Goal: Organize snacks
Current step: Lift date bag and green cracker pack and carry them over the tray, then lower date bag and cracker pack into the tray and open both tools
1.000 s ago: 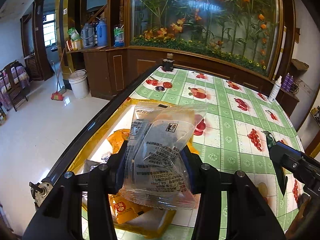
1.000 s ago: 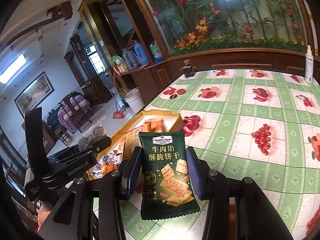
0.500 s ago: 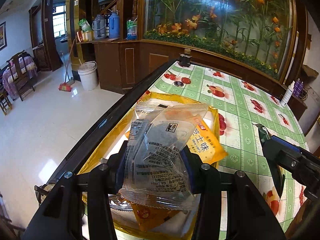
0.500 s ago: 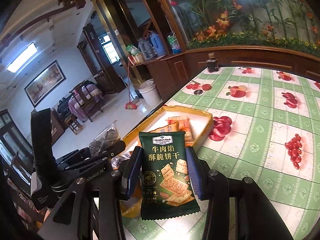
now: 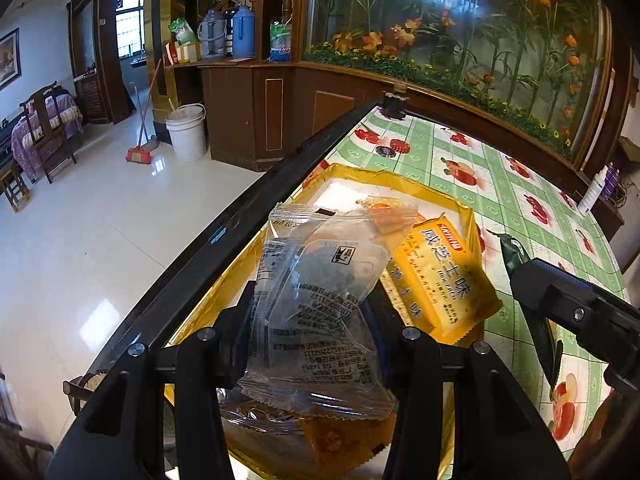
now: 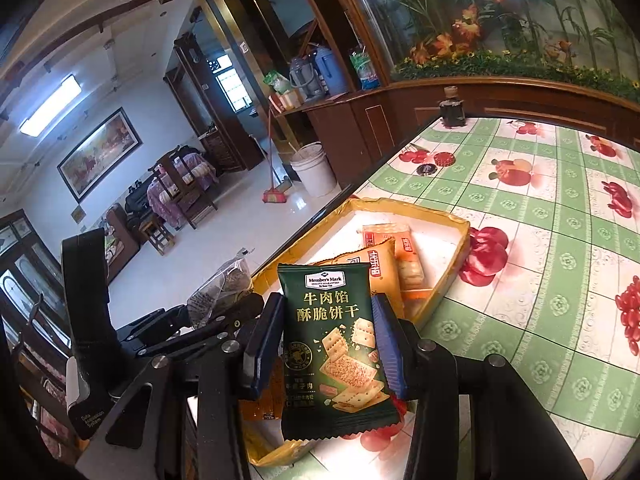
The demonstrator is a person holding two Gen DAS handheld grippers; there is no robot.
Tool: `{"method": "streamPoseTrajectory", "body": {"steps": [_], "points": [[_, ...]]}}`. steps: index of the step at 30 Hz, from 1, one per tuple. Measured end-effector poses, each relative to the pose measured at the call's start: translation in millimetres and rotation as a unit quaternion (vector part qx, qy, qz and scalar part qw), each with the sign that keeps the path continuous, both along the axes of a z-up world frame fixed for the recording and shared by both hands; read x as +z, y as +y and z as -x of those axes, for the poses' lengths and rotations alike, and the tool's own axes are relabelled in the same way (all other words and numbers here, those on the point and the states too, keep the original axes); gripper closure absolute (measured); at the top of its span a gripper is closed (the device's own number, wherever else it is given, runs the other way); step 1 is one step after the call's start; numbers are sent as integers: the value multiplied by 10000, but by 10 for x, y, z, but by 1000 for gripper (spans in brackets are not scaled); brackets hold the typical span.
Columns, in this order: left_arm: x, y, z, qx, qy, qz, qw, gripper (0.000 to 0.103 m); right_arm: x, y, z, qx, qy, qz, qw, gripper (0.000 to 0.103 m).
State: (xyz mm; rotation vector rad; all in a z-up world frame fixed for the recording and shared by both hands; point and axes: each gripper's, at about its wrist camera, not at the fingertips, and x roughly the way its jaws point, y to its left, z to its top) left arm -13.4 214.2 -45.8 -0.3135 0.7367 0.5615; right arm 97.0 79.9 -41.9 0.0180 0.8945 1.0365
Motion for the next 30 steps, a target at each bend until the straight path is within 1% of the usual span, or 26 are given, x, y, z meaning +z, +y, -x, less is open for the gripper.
{"method": "streamPoseTrajectory", "body": {"steps": [10, 21, 30], "points": [[-152, 145, -39, 66, 173, 149, 9997, 57, -170, 170, -79, 65, 156, 79, 9998, 58], [-191, 193, -62, 116, 233, 129, 9996, 57, -308, 305, -173, 99, 294, 114, 9995, 58], [-224, 214, -116, 141, 306, 69, 9994, 57, -329, 371, -211, 101, 229, 120, 9996, 58]]}}
